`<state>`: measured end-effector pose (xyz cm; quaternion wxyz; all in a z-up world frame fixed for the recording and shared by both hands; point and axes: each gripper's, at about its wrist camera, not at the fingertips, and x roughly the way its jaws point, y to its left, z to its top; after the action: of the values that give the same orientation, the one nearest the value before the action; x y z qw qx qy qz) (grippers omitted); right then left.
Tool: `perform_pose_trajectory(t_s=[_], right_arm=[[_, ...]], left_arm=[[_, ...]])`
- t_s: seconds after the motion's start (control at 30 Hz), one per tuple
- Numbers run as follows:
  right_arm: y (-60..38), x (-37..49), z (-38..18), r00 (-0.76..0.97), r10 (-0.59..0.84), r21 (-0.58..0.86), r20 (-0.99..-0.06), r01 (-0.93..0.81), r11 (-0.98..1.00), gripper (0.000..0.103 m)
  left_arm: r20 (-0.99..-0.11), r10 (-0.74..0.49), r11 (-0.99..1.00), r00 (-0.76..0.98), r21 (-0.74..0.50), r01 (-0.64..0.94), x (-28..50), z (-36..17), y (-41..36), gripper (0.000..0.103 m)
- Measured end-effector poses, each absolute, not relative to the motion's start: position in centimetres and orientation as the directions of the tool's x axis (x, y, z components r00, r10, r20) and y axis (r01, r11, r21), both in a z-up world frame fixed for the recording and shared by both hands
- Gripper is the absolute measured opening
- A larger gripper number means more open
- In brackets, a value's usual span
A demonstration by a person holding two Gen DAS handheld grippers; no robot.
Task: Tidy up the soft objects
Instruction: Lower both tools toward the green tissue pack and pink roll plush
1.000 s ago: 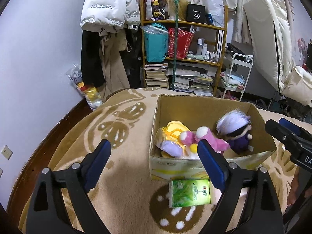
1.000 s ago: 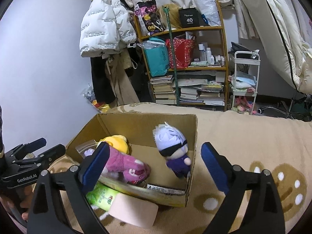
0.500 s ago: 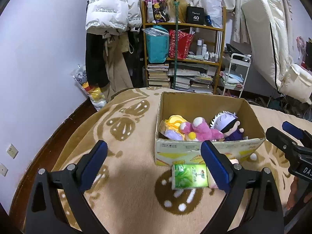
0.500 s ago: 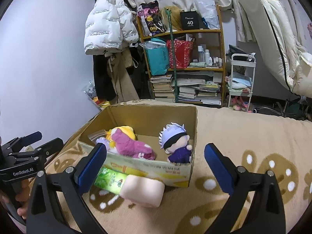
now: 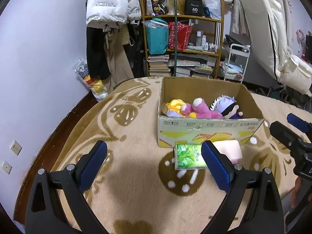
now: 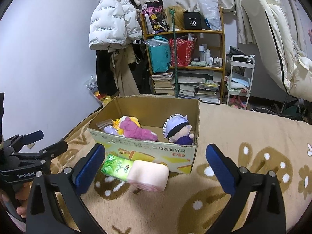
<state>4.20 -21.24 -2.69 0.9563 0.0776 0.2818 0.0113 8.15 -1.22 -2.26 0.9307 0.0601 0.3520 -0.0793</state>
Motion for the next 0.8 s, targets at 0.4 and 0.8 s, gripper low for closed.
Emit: perform_pose_trajectory(t_s=[0.4,0.8], right_arm=[[-22.0,6.3,-4.7,0.786,0.108,0.231,-0.609,0.045,0.972,0.103],[-22.5,10.1,-7.8,0.706,0.152,0.280,-0.691,0.068,0.958,0.103]], left_arm=[[-0.722,-0.103,0.970,0.684,0.078,0.228,10.0,-5.3,-2.7,0.096],[-0.792,-0.120,0.968,0.598,0.039,0.247,13.0,-8.9,-3.8,0.096]])
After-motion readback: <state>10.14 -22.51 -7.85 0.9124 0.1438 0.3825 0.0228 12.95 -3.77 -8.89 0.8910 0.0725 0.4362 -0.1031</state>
